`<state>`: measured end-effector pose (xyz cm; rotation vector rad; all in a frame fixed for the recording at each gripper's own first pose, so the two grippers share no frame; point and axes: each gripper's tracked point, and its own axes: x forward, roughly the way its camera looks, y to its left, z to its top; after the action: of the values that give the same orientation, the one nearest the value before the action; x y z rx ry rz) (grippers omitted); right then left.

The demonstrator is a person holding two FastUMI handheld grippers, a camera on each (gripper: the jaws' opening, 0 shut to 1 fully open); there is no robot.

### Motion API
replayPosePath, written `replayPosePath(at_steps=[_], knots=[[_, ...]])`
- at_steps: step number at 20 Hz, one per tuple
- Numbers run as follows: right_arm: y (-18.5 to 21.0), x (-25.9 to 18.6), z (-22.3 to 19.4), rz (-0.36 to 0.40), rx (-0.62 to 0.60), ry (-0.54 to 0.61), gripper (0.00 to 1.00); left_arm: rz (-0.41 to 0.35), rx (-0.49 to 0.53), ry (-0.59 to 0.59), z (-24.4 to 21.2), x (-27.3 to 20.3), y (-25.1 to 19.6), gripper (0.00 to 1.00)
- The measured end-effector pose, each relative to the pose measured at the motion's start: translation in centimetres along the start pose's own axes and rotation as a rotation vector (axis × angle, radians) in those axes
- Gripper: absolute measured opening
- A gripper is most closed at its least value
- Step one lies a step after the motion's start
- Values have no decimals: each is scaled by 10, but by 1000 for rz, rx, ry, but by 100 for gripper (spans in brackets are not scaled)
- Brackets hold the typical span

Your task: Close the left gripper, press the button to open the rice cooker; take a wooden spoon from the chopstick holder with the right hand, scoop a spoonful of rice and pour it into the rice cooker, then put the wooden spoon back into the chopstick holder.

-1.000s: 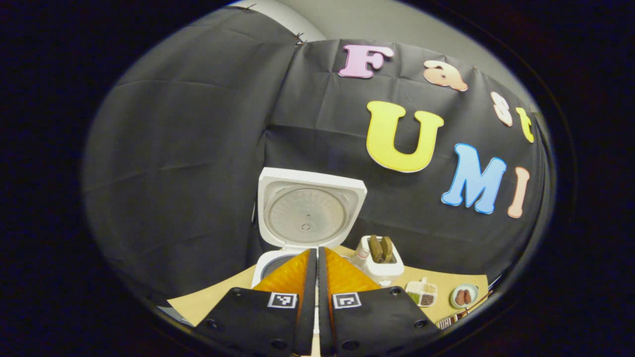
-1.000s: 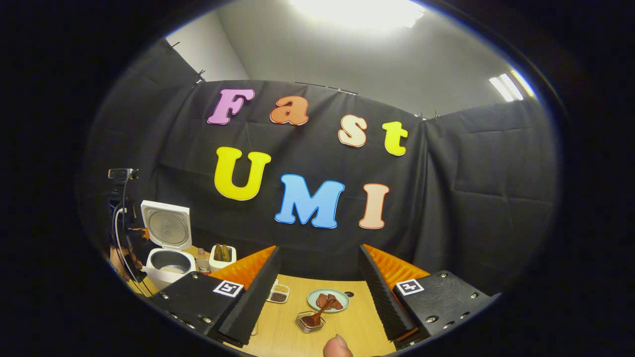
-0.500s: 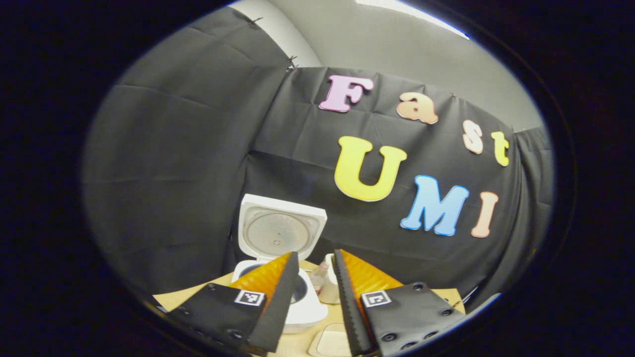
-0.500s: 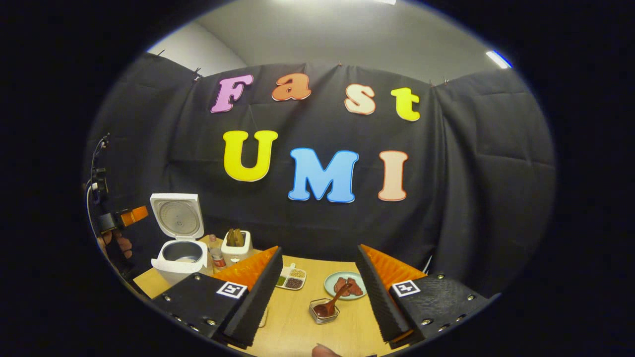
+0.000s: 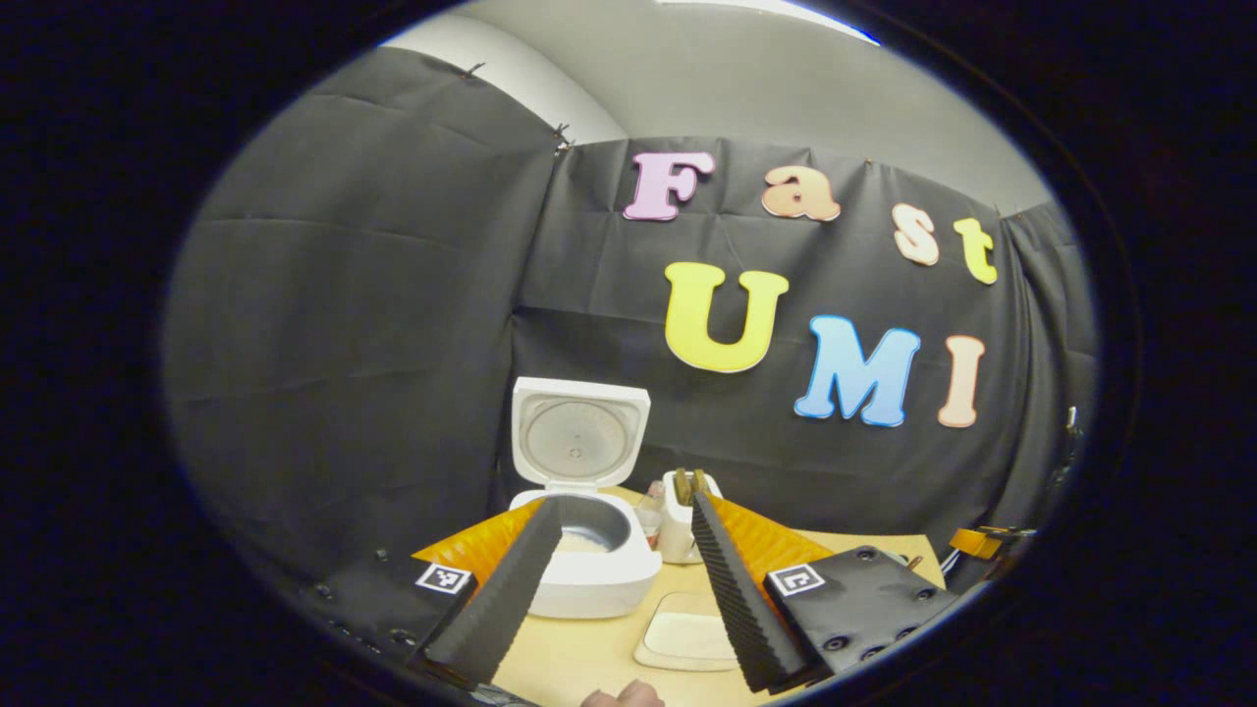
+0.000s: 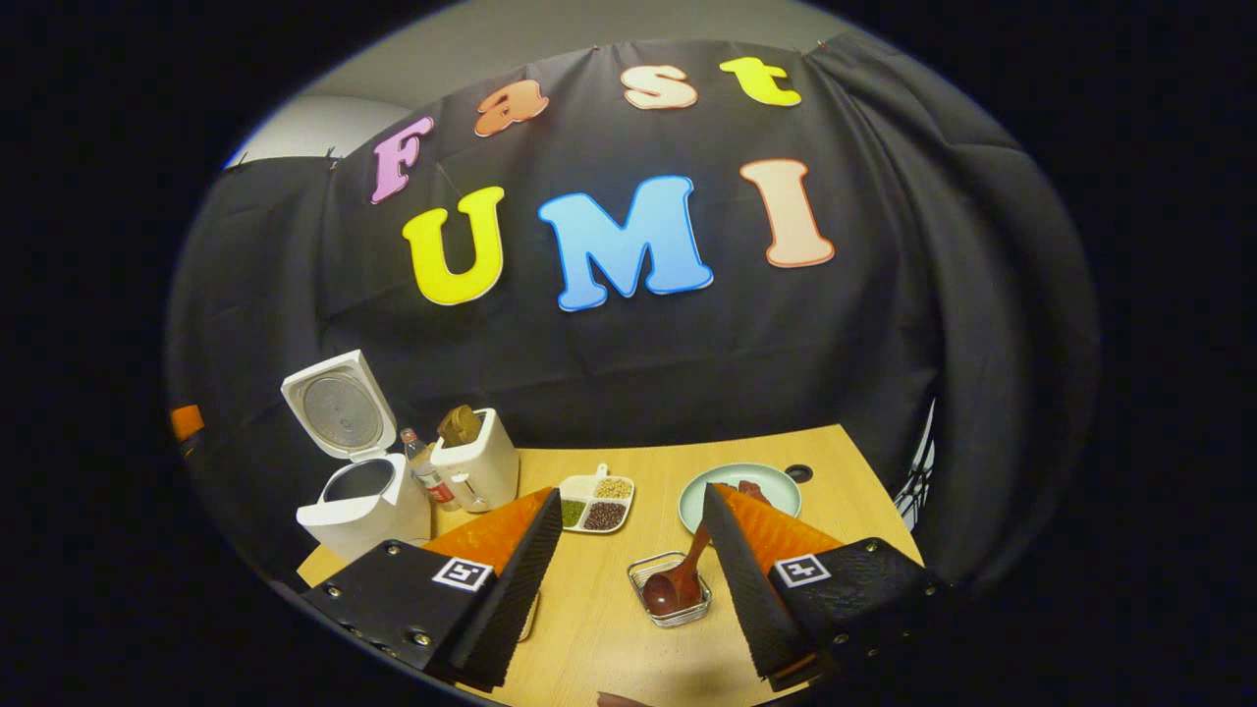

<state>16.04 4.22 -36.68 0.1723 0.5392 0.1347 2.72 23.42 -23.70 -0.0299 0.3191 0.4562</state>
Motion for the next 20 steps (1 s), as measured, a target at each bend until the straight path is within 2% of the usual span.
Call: replayPosePath(at_steps=[3, 6, 9, 10, 11, 12, 13, 14, 17, 18, 20], knots=[[-31, 48, -41, -10, 25, 50, 89, 55, 8, 67, -17, -26, -10, 87], [-55, 92, -76, -17, 104, 118, 89, 94, 57, 127, -35, -43, -16, 88], [-59, 127, -94, 22, 195, 167, 89, 114, 79, 166, -41, -47, -19, 88], [-56, 132, -96, 49, 224, 180, 72, 115, 79, 178, -45, -46, -23, 88], [-54, 140, -100, 59, 241, 189, 73, 114, 83, 191, -49, -47, -26, 91], [-58, 146, -104, 45, 248, 193, 65, 109, 87, 203, -56, -48, -28, 94], [-59, 147, -103, 36, 263, 190, 52, 106, 95, 212, -60, -49, -30, 94], [-55, 149, -104, 60, 284, 197, 24, 109, 102, 222, -62, -50, -29, 94], [-45, 149, -104, 85, 334, 212, 24, 126, 92, 218, -60, -62, -22, 94], [-45, 152, -102, 83, 340, 215, 18, 130, 91, 217, -61, -66, -19, 97], [-45, 143, -100, 75, 338, 210, 18, 129, 88, 223, -64, -71, -16, 94]])
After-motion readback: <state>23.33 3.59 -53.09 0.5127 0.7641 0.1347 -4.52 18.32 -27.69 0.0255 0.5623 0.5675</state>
